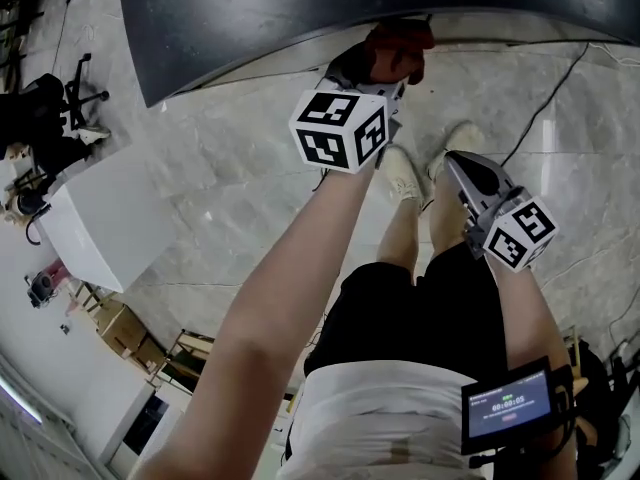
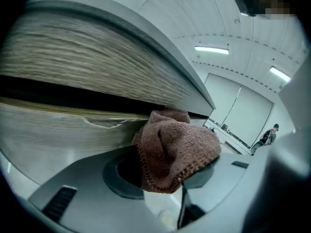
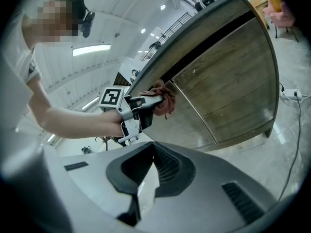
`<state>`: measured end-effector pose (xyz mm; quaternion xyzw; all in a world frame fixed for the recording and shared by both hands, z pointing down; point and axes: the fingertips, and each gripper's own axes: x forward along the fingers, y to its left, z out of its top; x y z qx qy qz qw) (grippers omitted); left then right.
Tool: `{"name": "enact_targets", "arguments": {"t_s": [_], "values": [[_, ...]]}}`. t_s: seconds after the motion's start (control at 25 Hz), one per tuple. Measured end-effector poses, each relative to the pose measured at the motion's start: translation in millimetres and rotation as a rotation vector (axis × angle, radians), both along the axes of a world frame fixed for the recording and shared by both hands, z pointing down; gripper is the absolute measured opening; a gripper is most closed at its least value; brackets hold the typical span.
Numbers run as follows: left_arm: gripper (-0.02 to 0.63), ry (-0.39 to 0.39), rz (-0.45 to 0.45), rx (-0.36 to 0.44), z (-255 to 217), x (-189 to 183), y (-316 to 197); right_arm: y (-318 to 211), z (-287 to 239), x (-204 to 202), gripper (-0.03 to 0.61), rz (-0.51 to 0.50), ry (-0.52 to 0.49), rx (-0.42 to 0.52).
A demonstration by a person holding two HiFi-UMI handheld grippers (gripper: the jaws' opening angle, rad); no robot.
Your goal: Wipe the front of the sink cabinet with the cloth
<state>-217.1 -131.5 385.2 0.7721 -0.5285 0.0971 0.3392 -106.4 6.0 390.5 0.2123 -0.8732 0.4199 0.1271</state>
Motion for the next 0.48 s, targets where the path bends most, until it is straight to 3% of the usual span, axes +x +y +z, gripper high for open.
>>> {"name": "enact_targets", "arguments": {"t_s": [0.16, 0.48], "values": [[0.153, -0.018, -0.079, -0.012, 0.6, -68.2, 12.7, 2.3, -2.5, -45.6, 0.012, -0.053, 0.000, -0.004], [0.153, -0.065, -0.171, -0.002, -10.6, -119.6, 49.7, 13.6, -4.4, -62.9, 0.012, -0.158, -0.001, 0.005]]}}
